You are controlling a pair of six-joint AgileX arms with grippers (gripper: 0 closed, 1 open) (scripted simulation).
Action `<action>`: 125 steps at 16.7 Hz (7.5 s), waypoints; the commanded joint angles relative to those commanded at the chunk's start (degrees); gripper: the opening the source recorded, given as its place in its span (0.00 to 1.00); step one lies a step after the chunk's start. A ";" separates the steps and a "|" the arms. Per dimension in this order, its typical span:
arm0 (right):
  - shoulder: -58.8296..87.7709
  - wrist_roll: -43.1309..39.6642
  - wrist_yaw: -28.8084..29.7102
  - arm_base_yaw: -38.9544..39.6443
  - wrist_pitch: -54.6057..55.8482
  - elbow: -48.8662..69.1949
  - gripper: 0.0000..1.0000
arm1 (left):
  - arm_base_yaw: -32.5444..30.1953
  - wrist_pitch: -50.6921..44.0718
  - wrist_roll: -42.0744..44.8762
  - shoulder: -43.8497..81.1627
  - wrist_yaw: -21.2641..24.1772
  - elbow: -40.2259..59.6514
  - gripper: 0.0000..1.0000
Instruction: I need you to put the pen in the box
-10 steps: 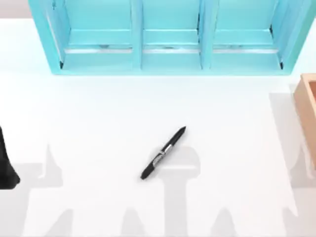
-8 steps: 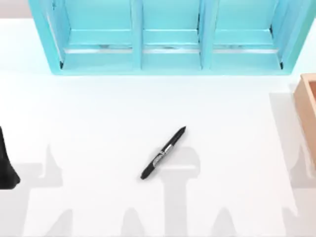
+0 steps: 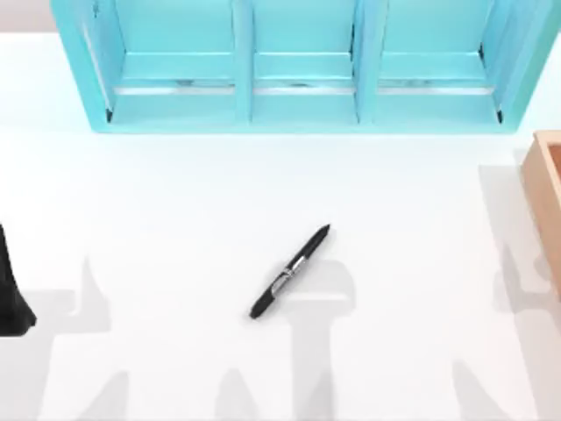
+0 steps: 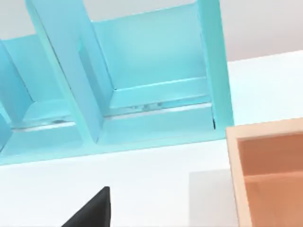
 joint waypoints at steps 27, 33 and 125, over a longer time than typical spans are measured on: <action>111.29 65.56 1.24 35.54 -56.11 94.43 1.00 | 0.00 0.00 0.00 0.00 0.00 0.00 1.00; 111.77 65.50 1.22 35.37 -55.05 93.70 1.00 | 0.00 0.00 0.00 0.00 0.00 0.00 1.00; 86.16 51.37 -3.27 -31.90 -45.97 57.33 0.00 | 0.00 0.00 0.00 0.00 0.00 0.00 1.00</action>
